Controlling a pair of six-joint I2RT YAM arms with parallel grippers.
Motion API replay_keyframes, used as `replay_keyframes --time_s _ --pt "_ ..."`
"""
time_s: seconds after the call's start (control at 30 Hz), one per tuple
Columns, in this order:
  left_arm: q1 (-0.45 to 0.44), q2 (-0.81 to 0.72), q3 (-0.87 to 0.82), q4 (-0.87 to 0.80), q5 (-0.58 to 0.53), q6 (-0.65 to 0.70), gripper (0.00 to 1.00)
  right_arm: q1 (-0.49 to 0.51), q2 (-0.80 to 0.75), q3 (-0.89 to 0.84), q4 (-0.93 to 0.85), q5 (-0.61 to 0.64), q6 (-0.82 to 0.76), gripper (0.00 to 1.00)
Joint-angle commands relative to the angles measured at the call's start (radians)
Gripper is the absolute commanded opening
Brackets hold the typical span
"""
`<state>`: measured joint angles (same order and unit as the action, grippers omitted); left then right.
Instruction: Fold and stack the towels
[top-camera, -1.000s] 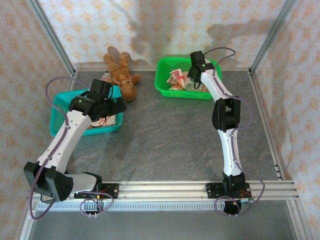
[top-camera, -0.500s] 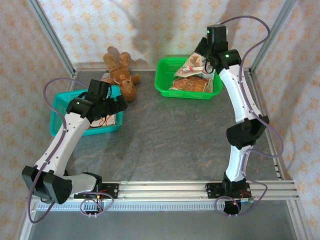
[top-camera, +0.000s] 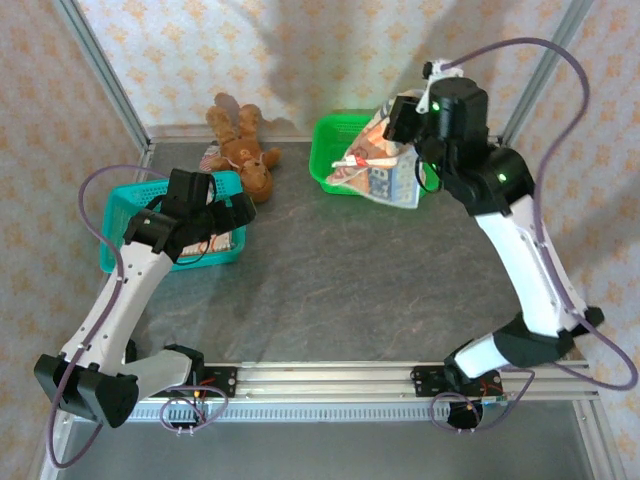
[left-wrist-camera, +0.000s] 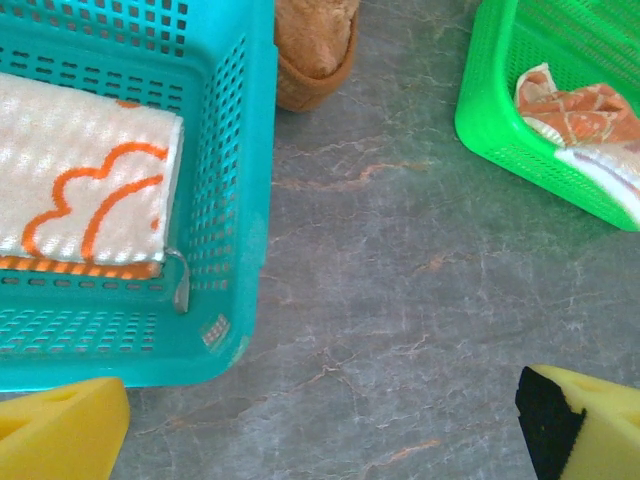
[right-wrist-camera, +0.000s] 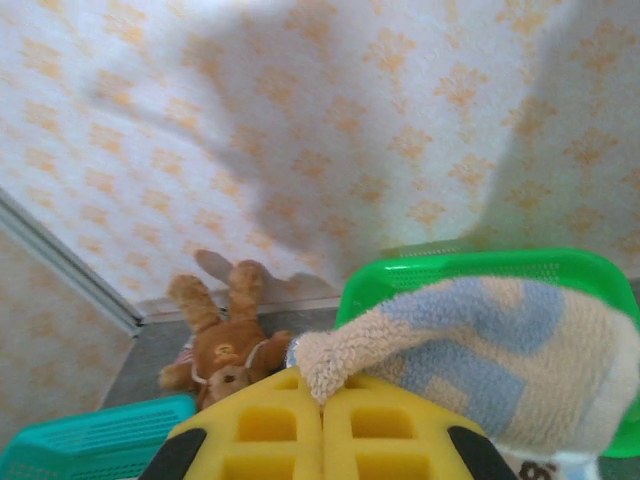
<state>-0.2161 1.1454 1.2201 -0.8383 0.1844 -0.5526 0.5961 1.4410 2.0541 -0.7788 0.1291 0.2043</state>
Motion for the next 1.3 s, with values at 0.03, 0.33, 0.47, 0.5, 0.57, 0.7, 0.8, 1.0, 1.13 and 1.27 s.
replay_keyframes --time_s 0.03,0.33,0.47,0.5,0.57,0.7,0.8,1.0,1.13,1.27 --pt "-0.005 -0.032 -0.003 0.030 0.022 0.006 1.00 0.095 -0.097 -0.052 -0.017 0.092 -0.004 0.00" --pt "-0.005 -0.067 -0.007 0.018 0.008 0.011 1.00 0.261 -0.143 -0.268 -0.080 0.081 0.156 0.00" --pt "-0.005 -0.081 -0.018 0.003 -0.009 0.013 1.00 0.263 -0.117 -0.408 0.001 0.003 0.226 0.00" --pt "-0.005 -0.083 -0.019 -0.002 -0.013 0.011 1.00 0.263 -0.103 -0.427 0.024 -0.001 0.233 0.00" --pt "-0.006 -0.085 -0.018 -0.012 -0.017 0.009 1.00 0.263 -0.064 -0.434 0.047 -0.004 0.230 0.00" --pt "-0.006 -0.089 -0.014 -0.028 -0.031 0.003 1.00 0.262 0.024 -0.366 0.013 -0.030 0.183 0.00" --pt "-0.005 -0.087 -0.005 -0.036 -0.038 0.005 1.00 0.263 0.022 -0.347 -0.006 -0.045 0.157 0.00" --pt "-0.005 -0.084 0.021 -0.007 -0.036 -0.002 1.00 0.271 -0.091 -0.370 -0.021 -0.139 0.075 0.00" --pt "-0.005 -0.081 0.049 -0.005 -0.046 0.009 1.00 0.317 -0.161 -0.383 -0.090 -0.118 0.057 0.00" --pt "-0.005 -0.084 0.077 -0.008 -0.064 0.013 1.00 0.378 -0.224 -0.388 -0.142 -0.063 0.086 0.00"
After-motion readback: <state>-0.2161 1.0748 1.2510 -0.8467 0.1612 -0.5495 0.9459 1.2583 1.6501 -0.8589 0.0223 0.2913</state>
